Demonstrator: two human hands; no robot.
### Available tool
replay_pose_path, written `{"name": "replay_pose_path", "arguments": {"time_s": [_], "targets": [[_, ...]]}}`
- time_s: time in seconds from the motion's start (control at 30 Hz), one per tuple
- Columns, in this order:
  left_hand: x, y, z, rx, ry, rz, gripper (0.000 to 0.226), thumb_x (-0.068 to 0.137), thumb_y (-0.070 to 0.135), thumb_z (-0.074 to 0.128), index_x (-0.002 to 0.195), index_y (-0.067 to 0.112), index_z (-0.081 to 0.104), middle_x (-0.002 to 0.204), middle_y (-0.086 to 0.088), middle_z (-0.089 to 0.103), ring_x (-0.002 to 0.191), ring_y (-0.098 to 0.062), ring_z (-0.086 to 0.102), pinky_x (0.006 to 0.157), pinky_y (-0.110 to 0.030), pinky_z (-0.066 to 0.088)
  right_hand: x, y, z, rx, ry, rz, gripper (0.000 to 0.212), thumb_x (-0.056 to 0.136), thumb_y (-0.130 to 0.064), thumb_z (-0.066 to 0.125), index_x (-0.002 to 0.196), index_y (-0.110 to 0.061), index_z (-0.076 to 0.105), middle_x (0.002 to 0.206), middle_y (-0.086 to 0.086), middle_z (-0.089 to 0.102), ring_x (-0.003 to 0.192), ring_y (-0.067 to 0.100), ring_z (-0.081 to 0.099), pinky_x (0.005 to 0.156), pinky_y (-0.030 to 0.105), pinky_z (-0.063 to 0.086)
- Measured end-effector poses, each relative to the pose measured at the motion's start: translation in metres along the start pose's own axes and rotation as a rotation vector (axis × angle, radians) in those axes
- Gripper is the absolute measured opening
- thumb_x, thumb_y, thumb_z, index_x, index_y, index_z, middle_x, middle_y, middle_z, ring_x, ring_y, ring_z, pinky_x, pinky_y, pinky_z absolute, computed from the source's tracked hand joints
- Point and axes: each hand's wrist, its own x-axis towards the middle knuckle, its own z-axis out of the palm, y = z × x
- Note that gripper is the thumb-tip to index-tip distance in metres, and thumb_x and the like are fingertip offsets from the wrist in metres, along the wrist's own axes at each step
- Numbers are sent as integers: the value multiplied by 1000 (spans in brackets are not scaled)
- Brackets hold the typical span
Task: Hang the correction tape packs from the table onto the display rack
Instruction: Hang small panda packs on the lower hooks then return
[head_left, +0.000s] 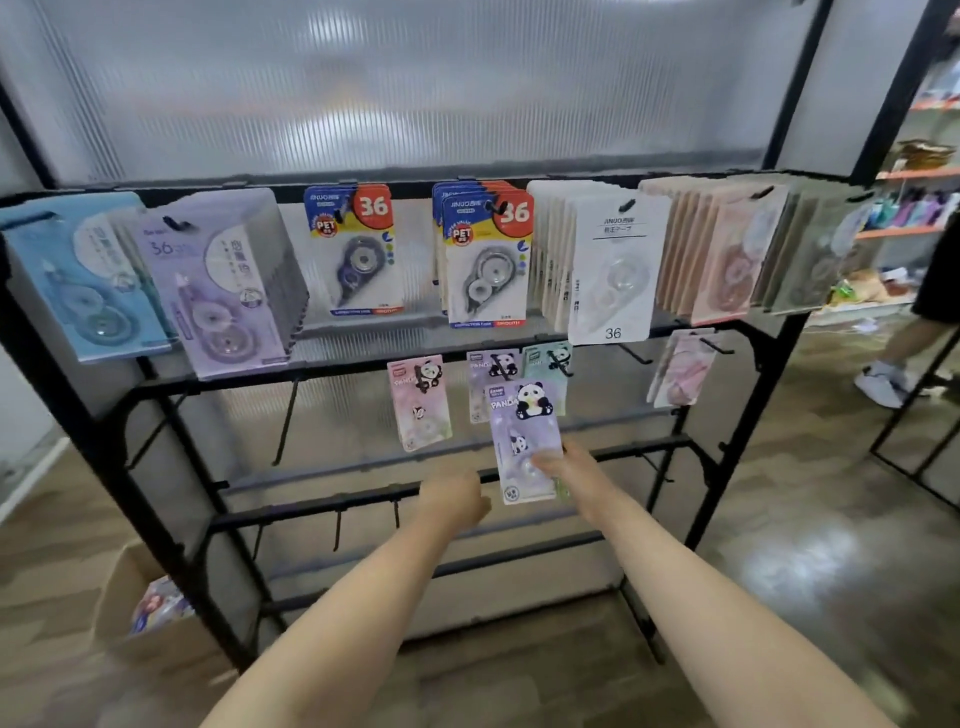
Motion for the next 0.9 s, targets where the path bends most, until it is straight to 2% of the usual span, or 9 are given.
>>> {"name": "replay_pose_path", "arguments": {"time_s": [0.1, 0.2, 0.27, 0.33, 0.43, 0.57, 0.63, 0.77, 0.9], "targets": [[19, 0, 13, -11, -22, -27, 32, 95, 31, 48, 105, 5, 62, 111, -12, 64, 101, -29, 60, 72, -31, 42, 37, 11, -6, -19, 23, -26, 14, 88, -4, 61, 100, -11, 63, 99, 3, 66, 92, 19, 59, 79, 28, 45], [32, 1, 26, -26, -73, -71, 39, 96, 35, 46, 123, 9, 58, 124, -9, 59, 112, -27, 57, 86, -34, 46, 64, 23, -11, -48, -26, -27, 37, 90, -10, 62, 126, -7, 54, 121, 11, 62, 105, 24, 60, 92, 36, 48], [38, 2, 35, -16, -104, -86, 42, 98, 38, 44, 127, 11, 56, 128, -8, 57, 115, -27, 55, 91, -36, 45, 77, 35, -14, -94, -64, -37, 41, 92, -15, 60, 131, -9, 51, 124, 9, 61, 111, 23, 58, 99, 40, 46], [41, 5, 44, -20, -124, -109, 42, 99, 39, 42, 127, 12, 56, 127, -9, 58, 114, -27, 55, 91, -36, 44, 84, 42, -14, -87, -73, -20, 38, 93, -19, 60, 130, -13, 51, 120, 5, 62, 108, 19, 60, 96, 36, 48], [46, 10, 53, -17, -137, -124, 38, 99, 36, 42, 123, 11, 56, 122, -10, 59, 110, -26, 56, 88, -35, 45, 102, 46, -13, -48, -83, 19, 22, 94, -16, 57, 116, -14, 55, 101, -3, 62, 91, 7, 59, 69, 15, 47], [53, 7, 56, -24, -107, -153, 39, 99, 36, 43, 125, 10, 57, 120, -9, 59, 108, -25, 57, 87, -34, 46, 134, 51, -3, 12, -55, 129, 33, 91, -28, 62, 116, -8, 58, 104, 7, 63, 93, 20, 59, 77, 29, 44], [55, 5, 56, -23, -93, -166, 38, 99, 36, 42, 124, 11, 57, 119, -8, 60, 107, -24, 58, 86, -34, 47, 150, 53, 1, 65, -52, 174, 36, 88, -31, 65, 112, -4, 61, 93, 8, 60, 78, 16, 52, 71, 28, 42], [57, -3, 54, -52, -93, -196, 35, 99, 35, 43, 121, 11, 58, 115, -7, 60, 102, -21, 58, 80, -31, 46, 170, 53, 12, 202, -79, 225, 19, 88, -31, 65, 95, -13, 62, 92, 7, 60, 80, 18, 50, 80, 31, 45], [55, -10, 44, -63, -99, -242, 35, 98, 32, 42, 122, 10, 57, 117, -9, 60, 105, -26, 57, 88, -36, 48, 175, 58, 23, 240, 46, 323, 30, 90, -31, 63, 109, -9, 55, 76, 2, 50, 65, 11, 45, 71, 27, 45]]}}
